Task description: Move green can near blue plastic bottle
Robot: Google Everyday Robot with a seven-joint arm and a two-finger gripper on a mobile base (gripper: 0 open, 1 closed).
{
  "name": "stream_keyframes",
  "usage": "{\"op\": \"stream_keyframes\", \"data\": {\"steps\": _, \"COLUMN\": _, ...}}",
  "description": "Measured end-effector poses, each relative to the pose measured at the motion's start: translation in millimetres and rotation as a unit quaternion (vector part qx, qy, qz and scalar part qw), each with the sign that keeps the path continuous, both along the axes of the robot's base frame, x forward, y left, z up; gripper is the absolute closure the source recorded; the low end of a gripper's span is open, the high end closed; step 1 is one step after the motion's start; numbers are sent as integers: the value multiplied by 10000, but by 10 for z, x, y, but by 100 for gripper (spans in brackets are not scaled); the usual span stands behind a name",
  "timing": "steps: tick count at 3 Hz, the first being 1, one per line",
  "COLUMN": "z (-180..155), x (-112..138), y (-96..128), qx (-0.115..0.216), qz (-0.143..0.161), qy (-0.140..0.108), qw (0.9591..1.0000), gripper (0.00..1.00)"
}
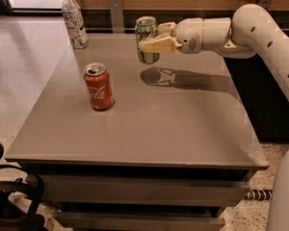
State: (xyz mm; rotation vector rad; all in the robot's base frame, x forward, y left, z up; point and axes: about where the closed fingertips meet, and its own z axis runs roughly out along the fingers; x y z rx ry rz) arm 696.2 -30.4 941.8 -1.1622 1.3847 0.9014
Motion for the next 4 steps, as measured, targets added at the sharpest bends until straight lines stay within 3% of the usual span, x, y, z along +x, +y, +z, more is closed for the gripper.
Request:
{"op": "stream_keyframes", "data": {"steps": 1, "z": 65, "x": 84, "y": 332, "qx": 82, "qz": -112, "qy": -4, "qw": 9999, "gripper": 100}}
{"op": "stream_keyframes", "data": {"steps": 2, "z": 27, "x": 175, "y": 631, "qx": 88, "qz": -498, "qy": 152, "qw": 9986, "gripper": 100}}
{"op": "stream_keyframes", "data": {"steps": 3, "z": -71, "x": 418, "y": 798, "qx": 306, "qz": -931, "qy": 241, "qw": 9949, "gripper": 100}}
{"op": "stream_keyframes", "data": {"steps": 4, "z": -123, "x": 663, "y": 926, "qx": 532, "qz": -1135, "qy": 122, "qw": 9920, "gripper": 100}}
